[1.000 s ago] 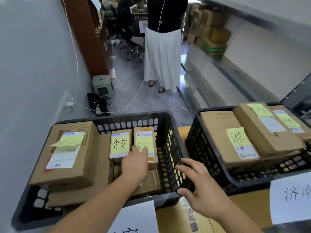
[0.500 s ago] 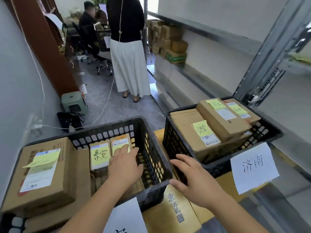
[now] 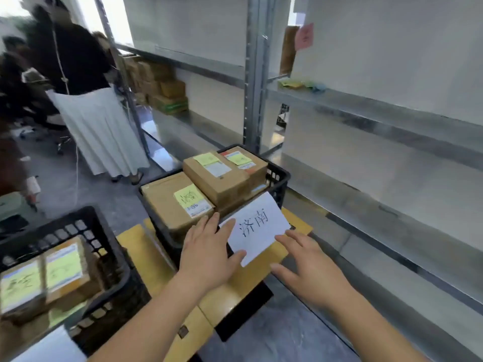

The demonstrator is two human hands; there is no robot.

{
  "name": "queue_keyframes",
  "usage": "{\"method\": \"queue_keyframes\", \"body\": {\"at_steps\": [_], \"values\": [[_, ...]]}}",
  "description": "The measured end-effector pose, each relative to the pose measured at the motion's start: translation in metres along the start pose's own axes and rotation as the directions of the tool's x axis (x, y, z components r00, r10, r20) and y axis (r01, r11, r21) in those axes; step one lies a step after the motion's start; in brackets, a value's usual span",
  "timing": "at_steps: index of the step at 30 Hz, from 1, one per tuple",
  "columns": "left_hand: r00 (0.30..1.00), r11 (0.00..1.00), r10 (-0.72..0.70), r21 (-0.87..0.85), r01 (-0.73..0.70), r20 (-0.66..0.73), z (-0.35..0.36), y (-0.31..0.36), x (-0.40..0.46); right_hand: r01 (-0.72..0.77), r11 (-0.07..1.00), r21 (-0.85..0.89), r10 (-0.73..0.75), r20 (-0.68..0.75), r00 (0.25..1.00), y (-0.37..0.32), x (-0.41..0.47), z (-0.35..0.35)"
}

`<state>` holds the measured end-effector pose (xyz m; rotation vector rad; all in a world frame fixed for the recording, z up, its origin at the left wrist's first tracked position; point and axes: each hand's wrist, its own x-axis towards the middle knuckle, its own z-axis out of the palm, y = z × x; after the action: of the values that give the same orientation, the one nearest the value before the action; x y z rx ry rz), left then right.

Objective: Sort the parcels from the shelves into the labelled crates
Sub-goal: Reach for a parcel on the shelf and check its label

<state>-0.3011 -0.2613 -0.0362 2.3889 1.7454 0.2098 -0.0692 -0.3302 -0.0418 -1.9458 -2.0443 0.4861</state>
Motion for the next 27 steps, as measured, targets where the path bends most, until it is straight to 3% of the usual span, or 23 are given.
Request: {"method": "queue_keyframes", "body": {"at_steps": [11, 27], "values": [[0.94, 0.944, 0.329, -0.035, -0.327, 0.092, 0.062, 0.26, 0.011, -0.298, 0.954, 0.04, 0.301, -0.167, 0.939, 0.19, -0.134, -0.09], [0.664, 0.717, 0.694, -0.191, -0.67, 0.278, 0.154, 0.519, 0.047, -0.677, 0.71, 0.195, 0.703, -0.251, 0.666, 0.367, -0.25, -0.139]]}}
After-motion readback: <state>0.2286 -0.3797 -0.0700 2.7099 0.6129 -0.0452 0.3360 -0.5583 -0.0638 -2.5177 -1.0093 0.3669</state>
